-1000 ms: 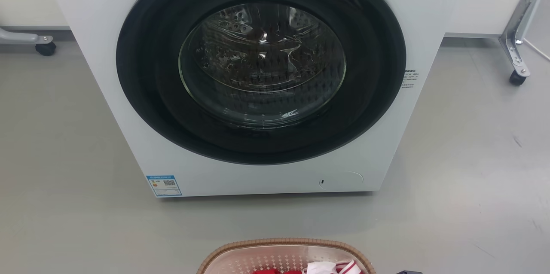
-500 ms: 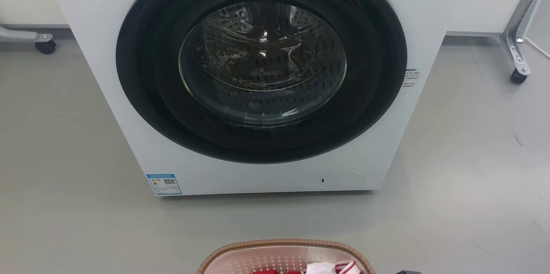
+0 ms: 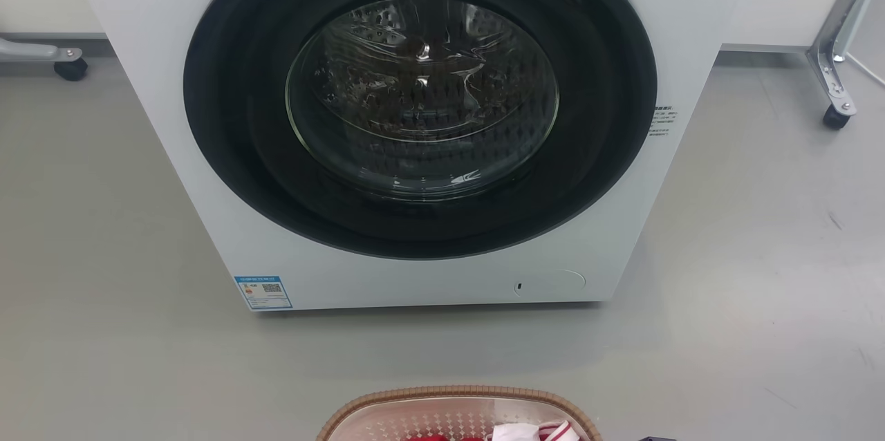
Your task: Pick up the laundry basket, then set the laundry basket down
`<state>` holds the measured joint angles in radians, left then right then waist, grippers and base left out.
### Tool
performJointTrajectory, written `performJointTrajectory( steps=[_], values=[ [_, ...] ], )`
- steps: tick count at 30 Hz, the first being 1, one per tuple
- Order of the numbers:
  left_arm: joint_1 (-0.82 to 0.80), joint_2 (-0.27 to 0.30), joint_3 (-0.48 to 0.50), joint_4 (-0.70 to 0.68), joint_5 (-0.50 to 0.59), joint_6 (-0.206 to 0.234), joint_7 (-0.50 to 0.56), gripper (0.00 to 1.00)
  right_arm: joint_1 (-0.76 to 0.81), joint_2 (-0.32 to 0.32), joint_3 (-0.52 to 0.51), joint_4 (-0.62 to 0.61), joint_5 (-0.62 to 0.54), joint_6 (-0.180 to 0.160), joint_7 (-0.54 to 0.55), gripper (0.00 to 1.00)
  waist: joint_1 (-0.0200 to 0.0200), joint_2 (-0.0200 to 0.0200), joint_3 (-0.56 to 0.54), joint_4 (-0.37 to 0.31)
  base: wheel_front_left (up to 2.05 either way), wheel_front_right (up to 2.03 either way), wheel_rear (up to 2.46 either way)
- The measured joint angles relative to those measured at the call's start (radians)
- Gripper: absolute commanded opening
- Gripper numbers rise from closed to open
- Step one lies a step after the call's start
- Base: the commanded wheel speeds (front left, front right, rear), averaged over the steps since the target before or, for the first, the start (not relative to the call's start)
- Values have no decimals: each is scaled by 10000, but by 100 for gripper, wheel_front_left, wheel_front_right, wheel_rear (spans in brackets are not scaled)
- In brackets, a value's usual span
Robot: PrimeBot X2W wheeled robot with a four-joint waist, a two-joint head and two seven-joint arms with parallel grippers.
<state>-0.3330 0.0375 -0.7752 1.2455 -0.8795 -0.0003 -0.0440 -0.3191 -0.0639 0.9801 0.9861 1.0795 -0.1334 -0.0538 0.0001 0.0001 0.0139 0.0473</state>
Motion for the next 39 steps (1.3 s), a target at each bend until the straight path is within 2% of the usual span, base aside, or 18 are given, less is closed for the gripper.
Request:
performJointTrajectory(
  steps=[19,39],
  values=[
    [-291,10,52,-98,-107,92,-125,0,-802,-4,431,282,128,0,-176,0,0,0,743,-54,0,0,0],
    [-2425,8,182,-639,-104,508,-878,0,-3824,-98,251,905,-437,12,-1110,0,2,1,3317,-3,0,0,0]
  ],
)
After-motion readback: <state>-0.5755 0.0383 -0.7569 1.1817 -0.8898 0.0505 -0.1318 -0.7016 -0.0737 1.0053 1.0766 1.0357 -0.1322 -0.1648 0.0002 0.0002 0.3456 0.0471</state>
